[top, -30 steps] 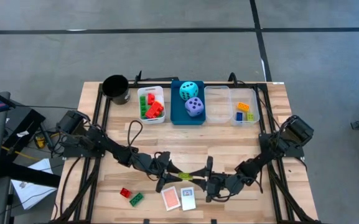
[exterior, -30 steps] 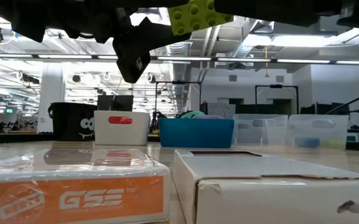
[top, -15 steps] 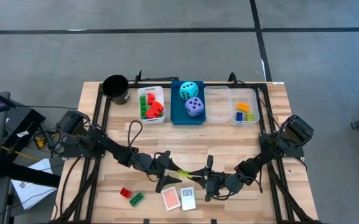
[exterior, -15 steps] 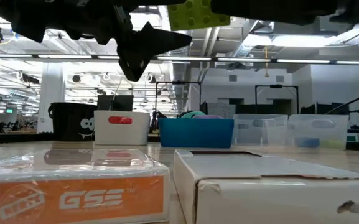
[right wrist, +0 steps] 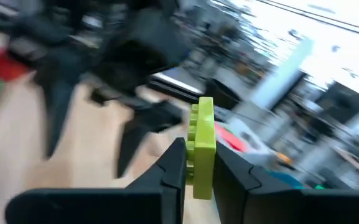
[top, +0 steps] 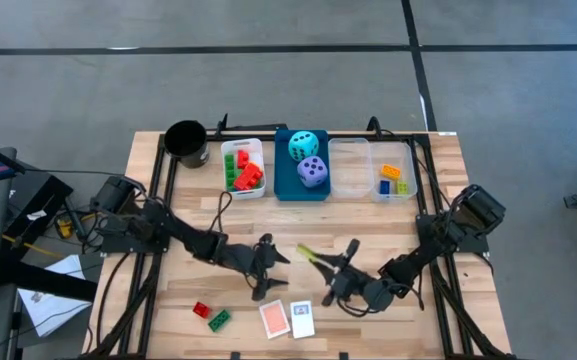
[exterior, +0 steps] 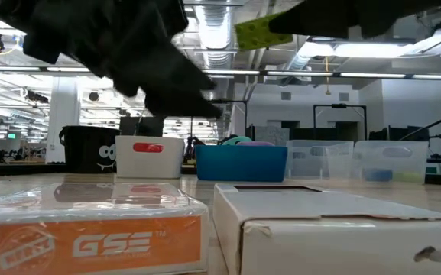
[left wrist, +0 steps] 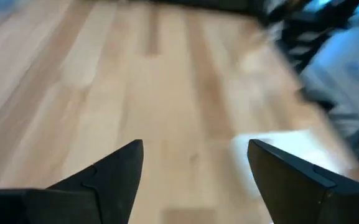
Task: Pick & Place Toys
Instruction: Put the small light green game piece into the right transparent bin
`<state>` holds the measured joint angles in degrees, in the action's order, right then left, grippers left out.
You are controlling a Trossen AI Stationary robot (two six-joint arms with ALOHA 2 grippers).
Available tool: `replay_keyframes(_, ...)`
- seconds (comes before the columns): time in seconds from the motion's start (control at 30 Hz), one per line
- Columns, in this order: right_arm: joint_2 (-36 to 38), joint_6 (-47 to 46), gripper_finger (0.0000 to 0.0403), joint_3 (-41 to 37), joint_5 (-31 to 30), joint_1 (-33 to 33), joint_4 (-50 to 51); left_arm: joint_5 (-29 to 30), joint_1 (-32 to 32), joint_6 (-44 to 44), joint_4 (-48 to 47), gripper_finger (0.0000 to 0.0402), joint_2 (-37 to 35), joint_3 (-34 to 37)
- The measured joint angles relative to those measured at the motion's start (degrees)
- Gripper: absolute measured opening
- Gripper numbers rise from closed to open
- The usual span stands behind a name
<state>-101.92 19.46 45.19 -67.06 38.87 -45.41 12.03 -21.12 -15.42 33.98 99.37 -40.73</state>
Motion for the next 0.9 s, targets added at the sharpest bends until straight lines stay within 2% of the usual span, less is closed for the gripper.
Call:
replay_keyframes(0.2,2.96,1.27,0.0051,-0.02,-11.59,-0.48,0.19,5.99,1.39,-0.24,-5.76,0.0267,0.0,0.0)
replay_keyframes(0.33,7.48,-0.31,0.0051,-0.71,-12.49,-2.19,3.76,6.69,1.7,-0.26,-5.63,0.0257,0.0,0.0)
replay_keyframes(0.4,10.86,-3.89,0.0051,-1.25,-12.35,-3.82,9.49,6.69,1.68,-0.3,-5.69,0.0252,0.0,0.0)
replay_keyframes(0.5,17.16,-15.29,0.0051,-1.34,-6.63,-8.38,24.14,6.72,1.54,-0.37,-5.76,0.0246,0.0,0.0)
replay_keyframes(0.63,26.73,-36.45,0.0051,-1.31,11.36,-18.97,48.72,6.74,1.54,-0.44,-6.21,0.0239,0.0,0.0)
replay_keyframes(0.67,28.5,-40.38,0.0051,-1.4,13.81,-21.54,55.02,6.74,1.54,-0.44,-6.17,0.0238,0.0,0.0)
replay_keyframes(0.73,31.26,-45.97,0.0051,-1.4,12.88,-25.35,65.57,6.74,1.54,-0.46,-6.19,0.0235,0.0,0.0)
replay_keyframes(0.9,36.54,-56.84,0.0051,-1.4,4.96,-29.18,87.42,6.89,1.54,-0.46,-6.15,0.0228,0.0,0.0)
